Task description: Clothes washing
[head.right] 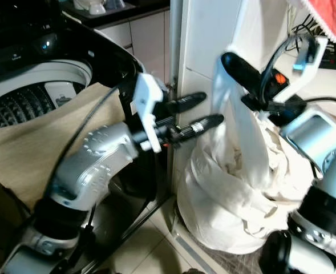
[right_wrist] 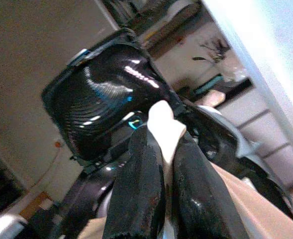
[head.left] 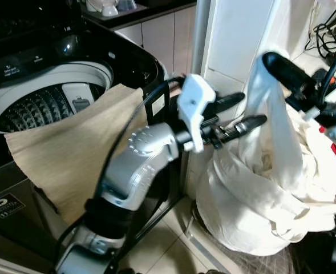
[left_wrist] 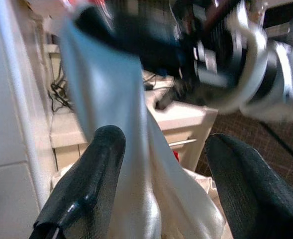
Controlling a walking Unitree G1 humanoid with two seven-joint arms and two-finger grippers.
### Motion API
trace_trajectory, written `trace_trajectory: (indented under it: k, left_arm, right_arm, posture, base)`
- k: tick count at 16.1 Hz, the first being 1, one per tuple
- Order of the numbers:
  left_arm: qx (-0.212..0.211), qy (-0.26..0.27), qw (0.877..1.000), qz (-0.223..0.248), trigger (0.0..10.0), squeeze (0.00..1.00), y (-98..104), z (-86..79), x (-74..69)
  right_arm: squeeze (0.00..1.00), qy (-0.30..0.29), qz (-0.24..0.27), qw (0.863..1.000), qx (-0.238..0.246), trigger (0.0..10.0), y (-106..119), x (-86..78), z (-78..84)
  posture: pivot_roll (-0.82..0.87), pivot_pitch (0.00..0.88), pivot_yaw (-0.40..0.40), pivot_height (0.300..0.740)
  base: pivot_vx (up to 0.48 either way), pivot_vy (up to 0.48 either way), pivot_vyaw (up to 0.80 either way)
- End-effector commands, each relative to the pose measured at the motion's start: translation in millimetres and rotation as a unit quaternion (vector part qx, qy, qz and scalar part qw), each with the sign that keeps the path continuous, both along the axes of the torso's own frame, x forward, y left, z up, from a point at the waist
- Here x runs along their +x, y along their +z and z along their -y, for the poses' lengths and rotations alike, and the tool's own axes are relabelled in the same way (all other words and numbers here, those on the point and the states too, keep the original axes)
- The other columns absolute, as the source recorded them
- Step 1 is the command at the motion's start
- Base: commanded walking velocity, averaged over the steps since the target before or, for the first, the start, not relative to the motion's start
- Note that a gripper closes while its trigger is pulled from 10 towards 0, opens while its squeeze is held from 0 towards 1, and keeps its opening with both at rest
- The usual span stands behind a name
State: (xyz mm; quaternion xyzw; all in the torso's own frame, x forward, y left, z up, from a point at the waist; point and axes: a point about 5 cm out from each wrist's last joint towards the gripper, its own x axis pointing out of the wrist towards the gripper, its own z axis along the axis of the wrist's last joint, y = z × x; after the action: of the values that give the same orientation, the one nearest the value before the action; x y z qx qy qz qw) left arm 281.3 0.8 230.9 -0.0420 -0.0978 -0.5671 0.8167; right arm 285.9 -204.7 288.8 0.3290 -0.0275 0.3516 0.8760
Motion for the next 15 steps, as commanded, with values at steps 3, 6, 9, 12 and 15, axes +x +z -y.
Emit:
trace_trajectory:
  k: [3, 6, 9, 12, 15]
  left_arm:
    - [-0.041, -0.018, 0.999, -0.003, 10.0, 0.00, 5, 13.6, -3.0]
    - [-0.049, -0.022, 0.999, -0.005, 10.0, 0.00, 2, 24.9, -4.3]
    - [-0.034, 0.010, 0.999, -0.003, 10.0, 0.00, -8, 33.1, -1.5]
    - [-0.038, 0.075, 0.996, -0.002, 10.0, 0.00, -11, 29.1, 8.8]
    - [-0.056, 0.030, 0.998, -0.018, 10.0, 0.00, -16, 14.3, 2.7]
  right_arm:
    - [0.00, 0.028, 0.035, 0.999, 0.030, 0.0, 22, -8.5, -12.5]
    - [0.00, 0.042, 0.033, 0.998, 0.042, 0.0, 26, -11.0, -19.3]
    - [0.00, 0.050, 0.024, 0.997, 0.053, 0.0, 27, -13.9, -26.3]
    - [0.00, 0.057, 0.018, 0.997, 0.050, 0.0, 26, -16.4, -31.1]
    - [0.00, 0.045, 0.004, 0.998, 0.047, 0.0, 23, -16.5, -26.7]
  posture:
    - [-0.12, 0.000, 0.036, 0.740]
    - [-0.13, 0.000, 0.033, 0.740]
    - [-0.13, 0.000, 0.035, 0.740]
    - [-0.13, 0.000, 0.033, 0.740]
    - [-0.13, 0.000, 0.033, 0.740]
  base:
    - [0.000, 0.000, 0.00]
    - [0.000, 0.000, 0.00]
    - [0.000, 0.000, 0.00]
    - [0.000, 0.000, 0.00]
    - [0.000, 0.000, 0.00]
